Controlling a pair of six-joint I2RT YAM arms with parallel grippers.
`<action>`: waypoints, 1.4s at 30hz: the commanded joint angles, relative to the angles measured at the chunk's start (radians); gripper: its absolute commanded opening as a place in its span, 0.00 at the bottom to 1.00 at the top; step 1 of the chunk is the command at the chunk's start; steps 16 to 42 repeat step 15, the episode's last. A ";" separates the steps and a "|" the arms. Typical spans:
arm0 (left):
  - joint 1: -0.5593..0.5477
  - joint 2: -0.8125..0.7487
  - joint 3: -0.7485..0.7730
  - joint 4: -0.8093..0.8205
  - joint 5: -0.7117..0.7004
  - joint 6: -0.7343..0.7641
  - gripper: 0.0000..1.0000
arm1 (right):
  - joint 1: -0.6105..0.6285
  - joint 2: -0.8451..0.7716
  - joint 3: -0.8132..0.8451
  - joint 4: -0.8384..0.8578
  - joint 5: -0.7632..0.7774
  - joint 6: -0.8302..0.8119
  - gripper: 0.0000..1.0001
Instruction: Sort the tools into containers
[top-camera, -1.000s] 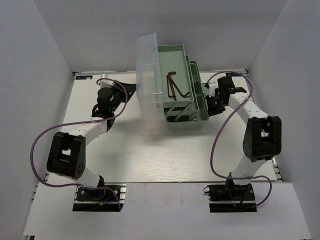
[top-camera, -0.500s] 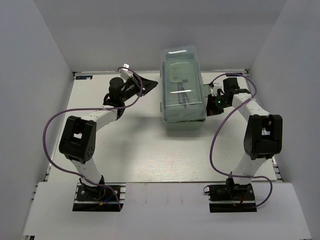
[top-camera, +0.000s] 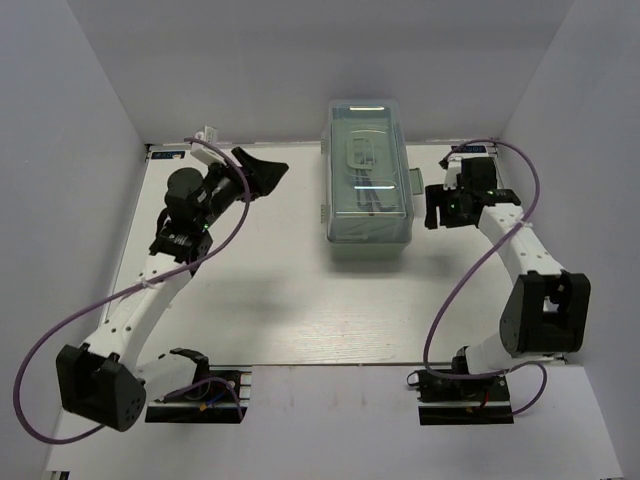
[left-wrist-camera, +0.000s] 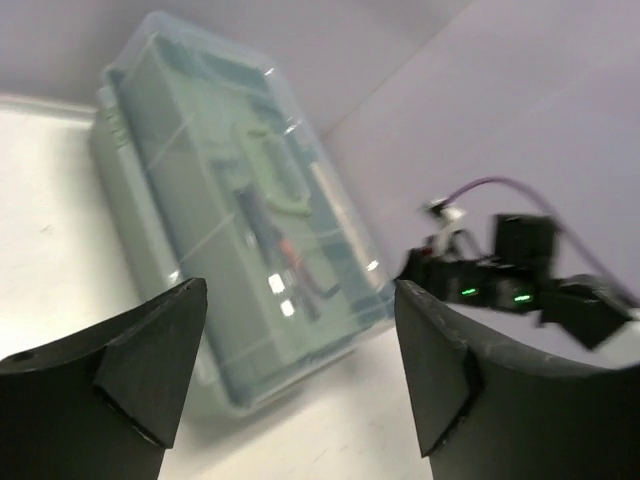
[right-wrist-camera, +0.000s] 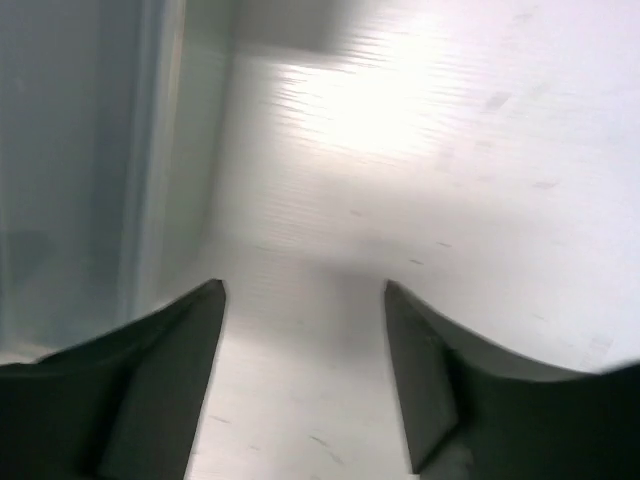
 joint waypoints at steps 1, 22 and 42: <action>0.001 -0.058 -0.047 -0.318 -0.068 0.270 0.87 | -0.006 -0.118 -0.055 0.024 0.182 -0.013 0.73; -0.014 -0.517 -0.302 -0.615 -0.184 0.646 1.00 | -0.008 -0.647 -0.499 0.060 0.071 0.011 0.91; -0.014 -0.517 -0.302 -0.615 -0.184 0.646 1.00 | -0.008 -0.647 -0.499 0.060 0.071 0.011 0.91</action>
